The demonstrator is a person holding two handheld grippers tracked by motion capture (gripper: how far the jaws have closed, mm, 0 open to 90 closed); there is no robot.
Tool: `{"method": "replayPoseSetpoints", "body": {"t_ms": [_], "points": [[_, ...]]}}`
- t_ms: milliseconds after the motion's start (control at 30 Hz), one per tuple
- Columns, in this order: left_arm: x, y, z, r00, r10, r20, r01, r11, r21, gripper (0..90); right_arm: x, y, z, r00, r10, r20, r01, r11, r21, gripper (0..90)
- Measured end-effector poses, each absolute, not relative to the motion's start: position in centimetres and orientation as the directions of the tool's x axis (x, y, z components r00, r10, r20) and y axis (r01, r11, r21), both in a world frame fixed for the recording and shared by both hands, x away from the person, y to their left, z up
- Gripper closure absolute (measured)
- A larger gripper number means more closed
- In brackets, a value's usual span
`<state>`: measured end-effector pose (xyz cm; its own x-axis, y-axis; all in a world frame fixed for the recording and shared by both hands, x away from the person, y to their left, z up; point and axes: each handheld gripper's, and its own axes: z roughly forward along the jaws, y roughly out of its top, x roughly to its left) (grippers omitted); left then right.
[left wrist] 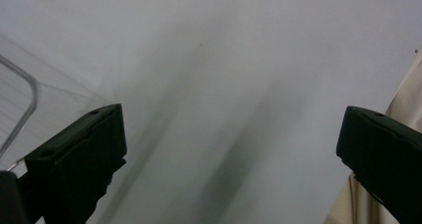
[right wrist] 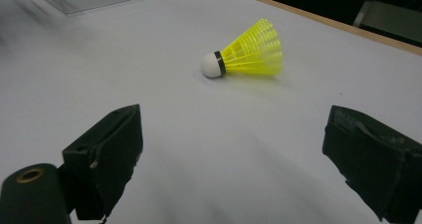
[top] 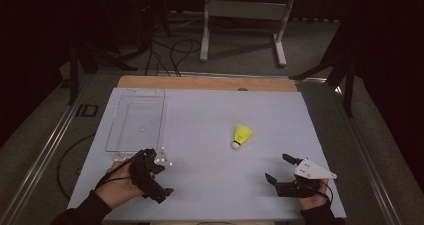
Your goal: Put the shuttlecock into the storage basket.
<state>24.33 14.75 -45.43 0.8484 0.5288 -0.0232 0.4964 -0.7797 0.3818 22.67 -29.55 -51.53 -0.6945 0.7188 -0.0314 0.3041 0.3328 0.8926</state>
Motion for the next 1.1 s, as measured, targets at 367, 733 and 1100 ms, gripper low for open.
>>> {"method": "replayPoseSetpoints", "body": {"t_ms": [367, 733, 1100], "points": [[25.0, 13.4, -45.2, 0.830, 0.554, -0.063, 0.536, -0.763, 0.360, 0.2, 22.7, -29.5, -51.6, -0.696, 0.718, -0.030, 0.307, 0.335, 0.891, 9.2], [26.1, 10.5, -44.7, 0.828, 0.547, -0.122, 0.550, -0.752, 0.362, 0.2, 22.7, -29.6, -51.6, -0.691, 0.722, -0.028, 0.311, 0.332, 0.891, 9.2], [27.2, 8.4, -44.5, 0.821, 0.552, -0.143, 0.562, -0.737, 0.376, 0.2, 22.7, -29.5, -51.6, -0.692, 0.721, -0.025, 0.312, 0.330, 0.891, 9.3]]}}
